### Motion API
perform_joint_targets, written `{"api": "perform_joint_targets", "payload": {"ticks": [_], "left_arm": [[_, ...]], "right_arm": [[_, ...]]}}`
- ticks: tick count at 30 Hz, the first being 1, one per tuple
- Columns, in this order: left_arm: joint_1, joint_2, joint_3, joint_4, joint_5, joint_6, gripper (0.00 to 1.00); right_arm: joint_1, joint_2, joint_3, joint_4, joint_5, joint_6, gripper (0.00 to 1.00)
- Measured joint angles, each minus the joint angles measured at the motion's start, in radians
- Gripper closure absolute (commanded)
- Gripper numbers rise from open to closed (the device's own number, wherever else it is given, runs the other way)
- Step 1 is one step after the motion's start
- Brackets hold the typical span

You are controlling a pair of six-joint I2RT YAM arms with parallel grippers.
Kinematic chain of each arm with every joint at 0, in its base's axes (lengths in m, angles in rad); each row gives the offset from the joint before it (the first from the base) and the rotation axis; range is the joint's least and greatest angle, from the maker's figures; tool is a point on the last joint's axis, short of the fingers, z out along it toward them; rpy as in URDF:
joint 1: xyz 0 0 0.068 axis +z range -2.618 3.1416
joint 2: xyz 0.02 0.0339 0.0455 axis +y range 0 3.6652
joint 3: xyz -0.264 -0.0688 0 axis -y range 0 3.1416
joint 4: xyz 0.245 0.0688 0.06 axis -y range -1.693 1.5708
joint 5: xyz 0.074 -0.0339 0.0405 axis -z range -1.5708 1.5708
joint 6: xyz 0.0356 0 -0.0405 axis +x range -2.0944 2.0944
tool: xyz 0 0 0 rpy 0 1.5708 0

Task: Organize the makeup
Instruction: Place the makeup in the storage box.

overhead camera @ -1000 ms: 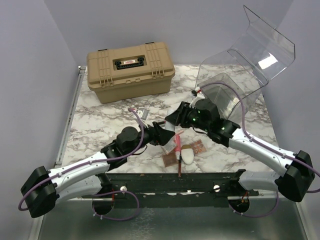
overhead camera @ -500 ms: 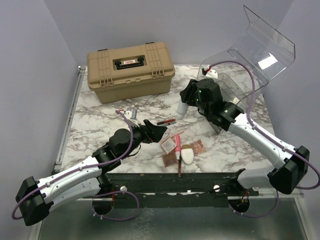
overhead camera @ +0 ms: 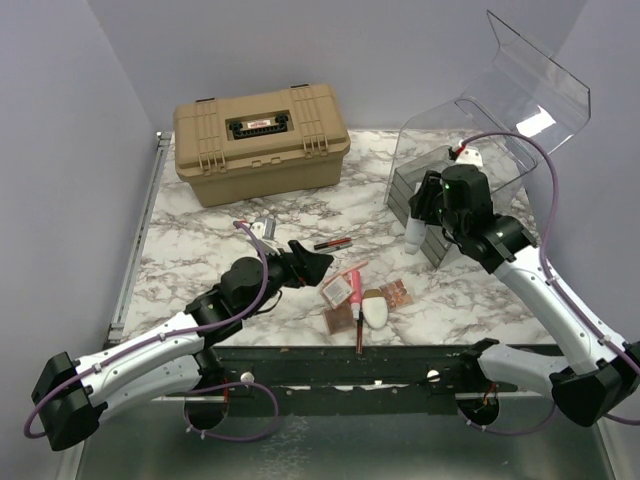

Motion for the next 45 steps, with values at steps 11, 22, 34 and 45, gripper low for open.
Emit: {"api": "perform_joint_targets", "payload": {"ticks": [11,22,34,45], "left_arm": [[0.000,0.005,0.000,0.000,0.000,0.000,0.12],[0.000,0.007,0.000,0.000,0.000,0.001,0.13],[0.000,0.007,0.000,0.000,0.000,0.001,0.13],[0.000,0.016,0.000,0.000,0.000,0.005,0.13]], "right_arm": [[-0.058,-0.054,0.008,-0.224,0.065,-0.106,0.65],[-0.091,-0.119,0.008,-0.326,0.157,-0.127,0.64],[-0.109,-0.067,0.068,-0.292,0.050,-0.044,0.64],[-0.109,0.198,0.220,-0.097,0.006,0.088,0.65]]}}
